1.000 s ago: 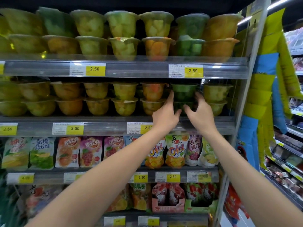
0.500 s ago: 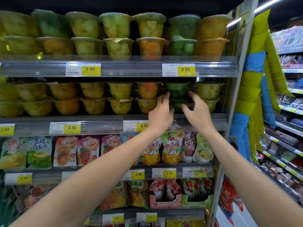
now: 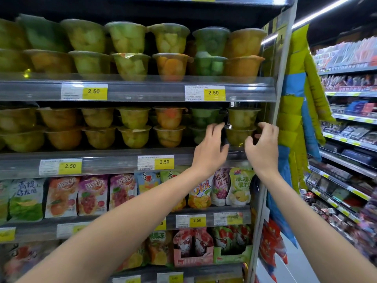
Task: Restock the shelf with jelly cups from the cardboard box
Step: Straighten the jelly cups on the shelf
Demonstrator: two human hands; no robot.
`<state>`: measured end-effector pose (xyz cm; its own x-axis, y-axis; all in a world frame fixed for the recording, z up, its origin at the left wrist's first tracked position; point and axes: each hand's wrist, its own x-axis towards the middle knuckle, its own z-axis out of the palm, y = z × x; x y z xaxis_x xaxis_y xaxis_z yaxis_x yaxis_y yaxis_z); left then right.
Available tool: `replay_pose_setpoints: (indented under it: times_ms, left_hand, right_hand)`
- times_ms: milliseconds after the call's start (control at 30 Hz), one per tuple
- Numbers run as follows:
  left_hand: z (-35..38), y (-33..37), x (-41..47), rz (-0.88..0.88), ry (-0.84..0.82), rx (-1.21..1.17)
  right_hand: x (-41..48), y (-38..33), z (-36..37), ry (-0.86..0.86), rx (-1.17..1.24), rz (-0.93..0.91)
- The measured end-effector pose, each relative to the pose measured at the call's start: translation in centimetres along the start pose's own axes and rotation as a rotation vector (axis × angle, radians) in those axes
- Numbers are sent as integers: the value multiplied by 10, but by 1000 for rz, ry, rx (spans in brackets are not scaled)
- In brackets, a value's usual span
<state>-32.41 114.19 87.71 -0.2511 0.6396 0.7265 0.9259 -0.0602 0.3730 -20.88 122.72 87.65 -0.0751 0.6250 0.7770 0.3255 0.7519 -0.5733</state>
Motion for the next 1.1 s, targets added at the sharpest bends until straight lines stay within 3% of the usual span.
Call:
replay_pose_setpoints:
  times_ms: [300,533,1100]
  left_hand:
    - [12,19,22,-93,-124,-169]
    - [9,18,24,-77,-80,-230]
    - [11,17,28,-149,-144,-161]
  right_hand:
    - [16,10,-1,-206,54,12]
    - [19,14,3,-232,33,-18]
    - [30,16,19,-203,-101,-6]
